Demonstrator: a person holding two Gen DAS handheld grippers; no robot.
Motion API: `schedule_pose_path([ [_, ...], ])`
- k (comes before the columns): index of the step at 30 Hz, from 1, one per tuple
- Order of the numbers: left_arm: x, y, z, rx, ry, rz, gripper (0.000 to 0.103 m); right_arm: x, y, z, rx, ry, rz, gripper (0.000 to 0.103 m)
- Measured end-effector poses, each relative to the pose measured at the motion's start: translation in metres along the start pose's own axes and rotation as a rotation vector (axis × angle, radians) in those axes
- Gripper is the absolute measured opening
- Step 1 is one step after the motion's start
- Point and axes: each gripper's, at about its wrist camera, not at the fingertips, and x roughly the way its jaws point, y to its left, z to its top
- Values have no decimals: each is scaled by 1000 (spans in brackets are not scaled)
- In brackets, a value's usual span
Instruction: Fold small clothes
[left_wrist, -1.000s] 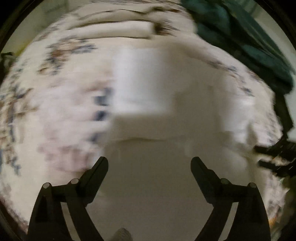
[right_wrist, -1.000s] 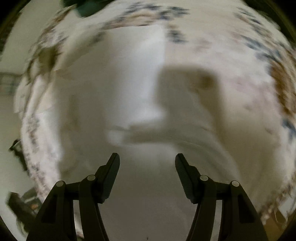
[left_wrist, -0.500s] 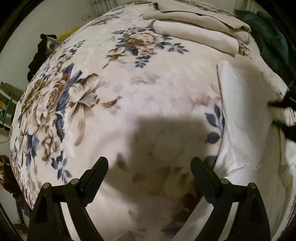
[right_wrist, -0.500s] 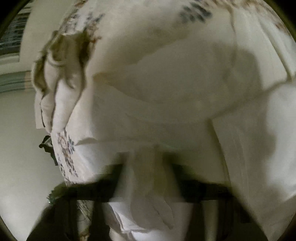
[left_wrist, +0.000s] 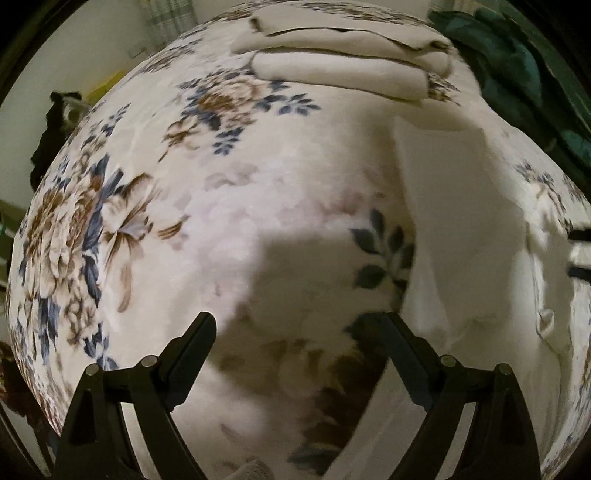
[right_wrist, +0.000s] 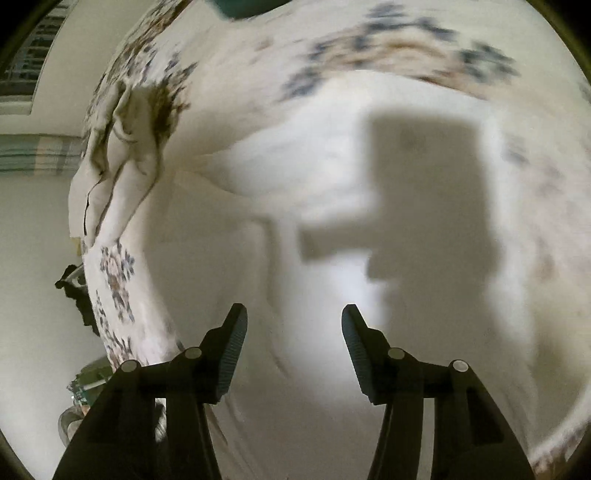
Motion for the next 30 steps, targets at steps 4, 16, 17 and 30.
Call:
schedule_pose_path([
  [4,-25,-20,-10,42,-19,-26,91,-59,-66,-39,70,9,-42,64],
  [16,-99,-164,-123,135,57,-57,91,-158,-245,-80,-60,176,-110,64],
  [17,-104,-181,-140,141,78,-56,91,-160,-254,-76,-73,183,-124,64],
  [30,-87,-401,-312,200,324,-134,54,-188,-350,1,-149,167,-153,64],
])
